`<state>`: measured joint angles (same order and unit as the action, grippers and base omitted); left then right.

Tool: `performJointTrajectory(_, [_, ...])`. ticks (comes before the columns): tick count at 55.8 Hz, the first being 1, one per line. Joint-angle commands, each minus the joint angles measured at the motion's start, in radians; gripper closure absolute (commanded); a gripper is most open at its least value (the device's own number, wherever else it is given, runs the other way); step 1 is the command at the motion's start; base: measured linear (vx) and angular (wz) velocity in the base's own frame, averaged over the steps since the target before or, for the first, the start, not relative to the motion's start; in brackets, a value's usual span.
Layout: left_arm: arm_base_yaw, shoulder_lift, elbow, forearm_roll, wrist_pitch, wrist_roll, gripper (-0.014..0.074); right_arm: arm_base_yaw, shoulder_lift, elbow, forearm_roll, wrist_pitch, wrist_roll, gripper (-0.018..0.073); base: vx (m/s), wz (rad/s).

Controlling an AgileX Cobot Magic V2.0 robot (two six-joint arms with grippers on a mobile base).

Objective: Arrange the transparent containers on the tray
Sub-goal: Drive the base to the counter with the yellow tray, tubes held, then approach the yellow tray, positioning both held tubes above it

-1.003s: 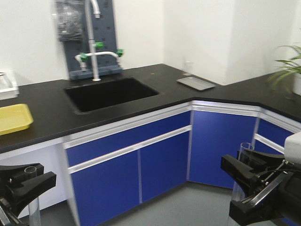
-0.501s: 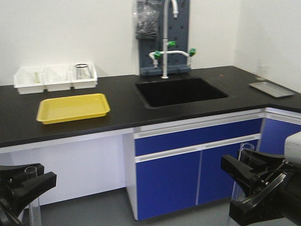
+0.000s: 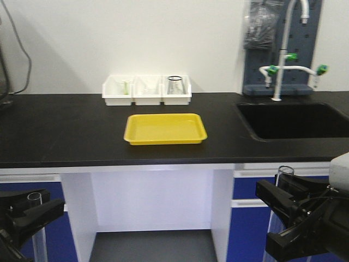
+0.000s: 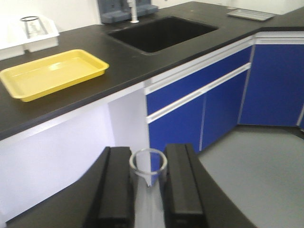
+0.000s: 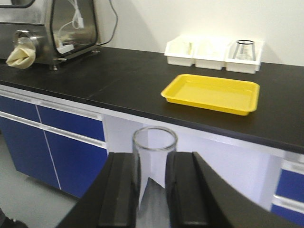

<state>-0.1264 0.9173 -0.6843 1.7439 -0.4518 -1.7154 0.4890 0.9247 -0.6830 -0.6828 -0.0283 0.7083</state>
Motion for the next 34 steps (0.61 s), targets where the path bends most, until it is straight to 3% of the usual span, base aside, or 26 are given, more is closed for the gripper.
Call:
performJointTrajectory(1, [-0.003, -0.007, -0.027, -0.043, 0.019, -0.009, 0.0596, -0.001, -0.013, -0.033, -0.006, -0.064, -0.004, 0.0571, 0.26, 0.38])
performJointTrajectory(14, [-0.003, -0.007, -0.027, -0.043, 0.019, -0.009, 0.0596, -0.001, -0.013, -0.033, -0.006, -0.064, -0.004, 0.0571, 0.29, 0.16])
performJointTrajectory(34, [-0.003, -0.007, -0.027, -0.043, 0.019, -0.009, 0.0596, -0.001, -0.013, -0.033, -0.006, -0.064, -0.004, 0.0571, 0.35, -0.12])
